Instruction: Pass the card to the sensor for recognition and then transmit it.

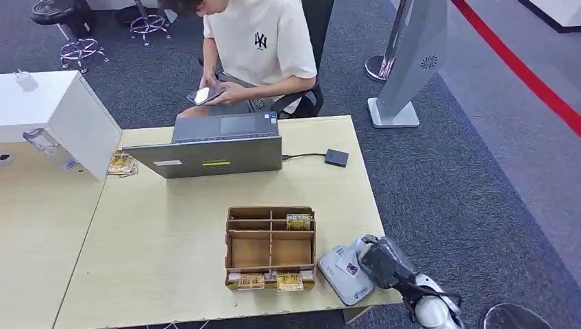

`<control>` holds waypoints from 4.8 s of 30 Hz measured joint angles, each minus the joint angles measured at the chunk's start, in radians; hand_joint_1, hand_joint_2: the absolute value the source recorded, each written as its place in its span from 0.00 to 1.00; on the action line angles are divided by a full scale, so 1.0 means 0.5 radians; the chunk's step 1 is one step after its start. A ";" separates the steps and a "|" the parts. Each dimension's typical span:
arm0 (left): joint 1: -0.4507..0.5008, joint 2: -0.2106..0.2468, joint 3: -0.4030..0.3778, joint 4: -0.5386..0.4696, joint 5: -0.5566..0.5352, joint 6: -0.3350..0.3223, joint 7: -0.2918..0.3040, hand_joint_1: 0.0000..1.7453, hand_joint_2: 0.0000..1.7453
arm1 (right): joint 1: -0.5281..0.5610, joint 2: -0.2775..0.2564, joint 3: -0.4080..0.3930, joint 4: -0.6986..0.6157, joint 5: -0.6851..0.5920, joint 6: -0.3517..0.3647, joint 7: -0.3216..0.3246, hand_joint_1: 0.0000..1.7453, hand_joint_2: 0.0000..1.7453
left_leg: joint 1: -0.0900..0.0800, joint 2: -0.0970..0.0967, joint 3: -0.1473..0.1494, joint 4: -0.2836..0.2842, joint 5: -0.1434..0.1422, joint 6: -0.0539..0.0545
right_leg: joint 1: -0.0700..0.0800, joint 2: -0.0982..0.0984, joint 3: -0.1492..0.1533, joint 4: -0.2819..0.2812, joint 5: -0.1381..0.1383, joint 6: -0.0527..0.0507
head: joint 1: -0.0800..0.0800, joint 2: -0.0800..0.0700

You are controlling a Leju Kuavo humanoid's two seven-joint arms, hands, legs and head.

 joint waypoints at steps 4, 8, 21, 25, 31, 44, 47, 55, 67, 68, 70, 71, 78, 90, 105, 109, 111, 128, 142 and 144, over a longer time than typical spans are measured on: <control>0.000 -0.001 0.000 0.000 -0.002 0.000 0.000 0.00 0.00 | -0.011 -0.003 0.011 0.011 0.011 0.007 0.000 1.00 1.00 | 0.000 0.000 0.000 0.000 0.000 0.000 | 0.000 0.000 0.000 0.000 0.000 0.000 | 0.000 0.000; 0.000 -0.005 0.002 0.000 -0.005 0.000 0.000 0.00 0.00 | -0.041 -0.004 0.035 0.042 0.036 0.022 0.000 1.00 1.00 | 0.000 0.000 0.000 0.000 0.000 0.000 | 0.000 0.000 0.000 0.000 0.000 0.000 | 0.000 0.000; 0.001 -0.009 0.002 0.000 -0.036 -0.008 -0.001 0.00 0.00 | -0.162 -0.038 0.131 0.185 0.058 0.158 -0.038 1.00 1.00 | 0.000 0.002 0.003 0.000 0.000 0.000 | 0.000 0.001 0.002 0.000 0.000 0.000 | 0.000 0.000; 0.001 -0.011 0.003 0.000 -0.037 -0.015 -0.001 0.00 0.00 | -0.188 -0.048 0.155 0.211 0.054 0.165 -0.046 1.00 1.00 | 0.000 0.002 0.005 0.000 0.000 0.000 | 0.000 0.001 0.003 0.000 0.000 0.000 | 0.000 0.000; 0.002 -0.022 0.004 0.000 -0.052 -0.002 0.004 0.00 0.00 | -0.167 0.049 0.115 0.133 0.024 -0.276 -0.105 1.00 1.00 | 0.000 0.001 0.004 0.000 0.000 0.000 | 0.000 0.001 0.003 0.000 0.002 -0.001 | 0.001 0.000; 0.003 -0.047 0.003 0.000 -0.168 0.000 0.031 0.00 0.00 | 0.100 0.462 -0.069 -0.721 0.327 -1.311 -0.295 1.00 1.00 | 0.000 -0.002 0.002 0.000 0.000 -0.001 | 0.000 0.000 0.002 0.001 -0.002 0.002 | 0.000 0.000; 0.001 -0.047 0.002 0.000 -0.192 -0.002 0.031 0.00 0.00 | 0.141 0.528 -0.059 -0.850 0.481 -1.320 -0.334 1.00 1.00 | 0.000 -0.001 0.002 0.000 0.000 -0.001 | 0.000 0.000 0.002 0.001 -0.002 0.002 | 0.001 0.000; -0.001 -0.046 -0.021 0.000 -0.268 -0.027 0.020 0.00 0.00 | 0.100 0.732 0.009 -0.916 0.945 -1.321 -0.609 1.00 1.00 | 0.001 -0.001 0.002 0.000 0.000 -0.001 | 0.000 -0.001 0.002 0.002 -0.002 0.001 | 0.001 0.000; -0.008 -0.031 -0.095 0.000 -0.384 -0.094 -0.021 0.00 0.00 | -0.347 0.827 0.220 -0.656 1.694 -1.322 -0.635 1.00 1.00 | 0.001 -0.001 0.001 0.000 0.002 0.000 | 0.000 0.000 0.003 0.003 0.000 0.000 | 0.001 0.000; -0.009 -0.027 -0.102 0.000 -0.394 -0.105 -0.024 0.00 0.00 | -0.405 0.831 0.241 -0.629 1.759 -1.322 -0.580 1.00 1.00 | 0.001 -0.001 0.002 0.000 0.002 -0.001 | 0.000 0.000 0.003 0.003 0.000 0.000 | 0.001 0.000; -0.010 -0.023 -0.120 0.000 -0.401 -0.115 -0.035 0.00 0.00 | -0.538 0.845 0.319 -0.544 1.873 -1.322 -0.386 1.00 1.00 | 0.001 0.000 0.002 0.000 0.003 -0.001 | 0.000 0.000 0.003 0.003 0.002 -0.002 | 0.002 0.000; -0.012 -0.021 -0.130 0.000 -0.401 -0.123 -0.042 0.00 0.00 | -0.610 0.848 0.367 -0.498 1.914 -1.323 -0.277 1.00 1.00 | 0.001 0.000 0.002 0.000 0.003 -0.001 | 0.000 0.000 0.003 0.003 0.002 -0.002 | 0.000 0.000; -0.014 -0.004 -0.228 0.000 -0.401 -0.146 -0.047 0.00 0.00 | -1.040 0.780 0.770 -0.105 2.062 -1.323 0.395 1.00 1.00 | 0.002 0.000 0.002 0.000 0.004 -0.002 | 0.001 0.001 0.002 0.004 0.002 -0.002 | 0.000 0.000; -0.014 0.022 -0.354 0.000 -0.401 -0.188 -0.052 0.00 0.00 | -1.447 0.637 1.171 0.457 2.061 -1.323 0.835 1.00 1.00 | 0.001 -0.001 0.002 0.000 0.003 -0.002 | 0.001 0.001 0.002 0.003 0.002 -0.002 | 0.001 0.000; -0.014 0.039 -0.458 0.000 -0.401 -0.179 -0.044 0.00 0.00 | -1.620 0.598 1.370 0.979 2.061 -1.327 1.021 1.00 1.00 | 0.001 -0.001 0.002 0.000 0.003 -0.002 | 0.001 0.001 0.002 0.003 0.002 -0.002 | 0.001 0.000; -0.014 0.041 -0.482 0.000 -0.401 -0.179 -0.040 0.00 0.00 | -1.624 0.590 1.373 1.035 2.061 -1.327 1.051 1.00 1.00 | 0.001 -0.001 0.002 0.000 0.003 -0.002 | 0.001 0.001 0.002 0.003 0.002 -0.002 | 0.001 0.000; -0.014 0.042 -0.497 0.000 -0.401 -0.179 -0.038 0.00 0.00 | -1.625 0.585 1.375 1.048 2.061 -1.327 1.054 1.00 1.00 | 0.001 -0.001 0.002 0.000 0.003 -0.002 | 0.001 0.001 0.002 0.003 0.002 -0.002 | 0.001 0.000; -0.014 0.042 -0.607 0.000 -0.401 -0.179 -0.029 0.00 0.00 | -1.627 0.548 1.394 1.075 2.061 -1.328 1.182 1.00 1.00 | 0.001 0.000 0.003 0.000 0.003 -0.002 | 0.001 0.002 0.001 0.003 0.002 -0.002 | 0.001 0.000; -0.012 0.042 -0.718 0.000 -0.372 -0.170 -0.020 0.00 0.00 | -1.544 0.498 1.387 0.837 2.060 -1.328 1.240 0.00 0.00 | 0.001 -0.001 0.002 0.000 0.003 -0.002 | 0.001 0.001 0.001 0.003 0.002 -0.002 | 0.001 0.000; -0.012 0.041 -0.720 0.000 -0.375 -0.169 -0.019 0.00 0.00 | -1.466 0.498 1.308 0.713 2.049 -1.328 1.147 0.00 0.00 | 0.001 -0.001 0.002 0.000 0.003 -0.002 | 0.001 0.001 0.001 0.003 0.001 -0.002 | 0.001 0.000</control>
